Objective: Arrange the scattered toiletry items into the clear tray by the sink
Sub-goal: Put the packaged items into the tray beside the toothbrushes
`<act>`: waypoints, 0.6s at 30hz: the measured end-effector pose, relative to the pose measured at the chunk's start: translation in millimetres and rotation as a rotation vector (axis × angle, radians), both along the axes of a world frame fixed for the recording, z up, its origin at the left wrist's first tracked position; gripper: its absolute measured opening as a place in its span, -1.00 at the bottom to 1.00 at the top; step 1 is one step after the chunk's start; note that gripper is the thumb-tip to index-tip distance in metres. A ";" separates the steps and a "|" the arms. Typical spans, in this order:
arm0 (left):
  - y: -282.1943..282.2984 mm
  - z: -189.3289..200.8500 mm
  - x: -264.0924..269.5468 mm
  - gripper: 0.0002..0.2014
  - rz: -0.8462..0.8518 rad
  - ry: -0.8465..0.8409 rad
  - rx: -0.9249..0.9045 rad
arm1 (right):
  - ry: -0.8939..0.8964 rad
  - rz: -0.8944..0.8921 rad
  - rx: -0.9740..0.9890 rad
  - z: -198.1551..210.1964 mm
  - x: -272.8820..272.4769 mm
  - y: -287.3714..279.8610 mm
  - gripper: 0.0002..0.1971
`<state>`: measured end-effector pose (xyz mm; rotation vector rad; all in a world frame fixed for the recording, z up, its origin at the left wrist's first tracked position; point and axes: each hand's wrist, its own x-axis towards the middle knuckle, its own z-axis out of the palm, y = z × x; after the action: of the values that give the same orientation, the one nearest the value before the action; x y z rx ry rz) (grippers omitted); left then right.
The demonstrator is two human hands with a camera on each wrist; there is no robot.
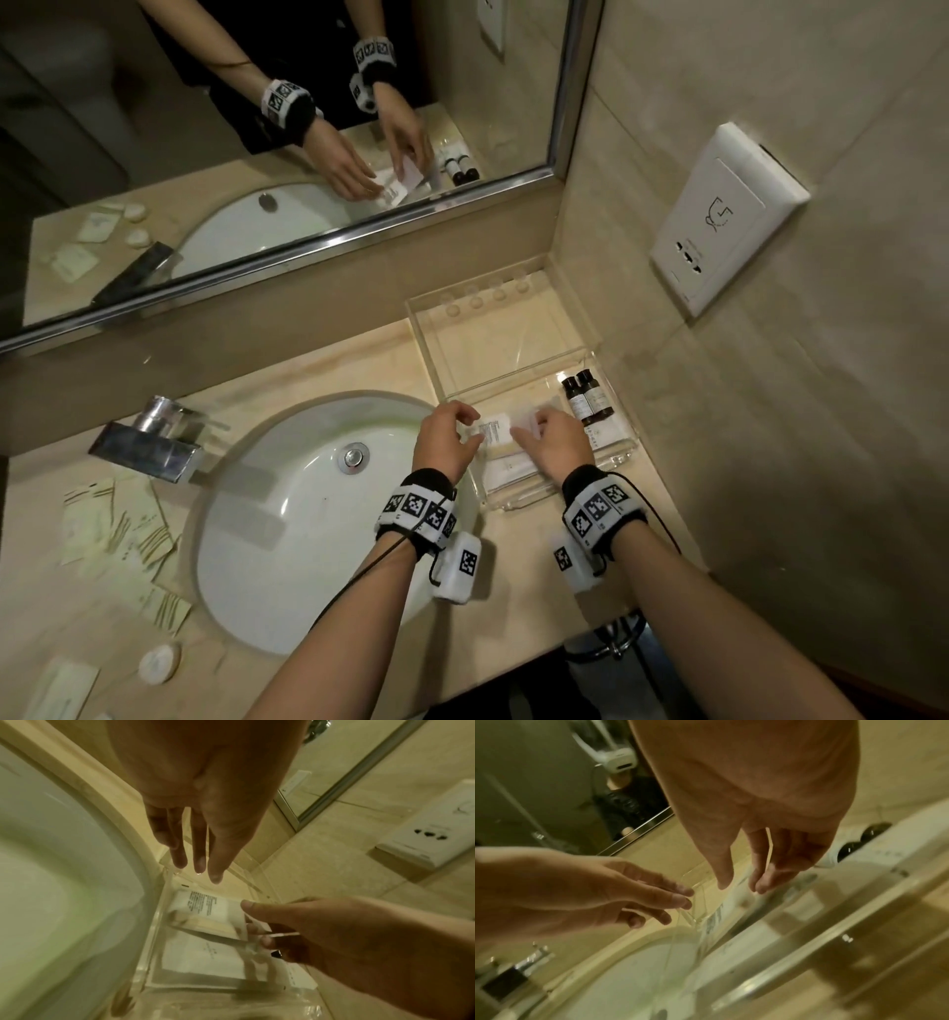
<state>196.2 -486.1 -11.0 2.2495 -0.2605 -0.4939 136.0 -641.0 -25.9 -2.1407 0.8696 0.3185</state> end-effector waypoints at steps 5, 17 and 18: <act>-12.7 -6.9 1.2 -0.66 -0.186 -0.111 0.172 | -0.038 -0.013 -0.109 0.3 -4.8 -18.4 -0.67; -20.2 -25.6 -2.7 -0.49 -0.403 -0.266 0.355 | -0.169 0.003 -0.202 -9.0 -17.6 -34.2 -0.86; -19.9 -25.5 -3.2 -0.49 -0.401 -0.262 0.344 | -0.184 0.025 -0.221 -9.0 -16.7 -35.2 -0.82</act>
<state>192.9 -505.9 -36.6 2.6095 -0.8282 -0.4762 119.3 -676.2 -34.8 -2.3424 0.8029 0.0368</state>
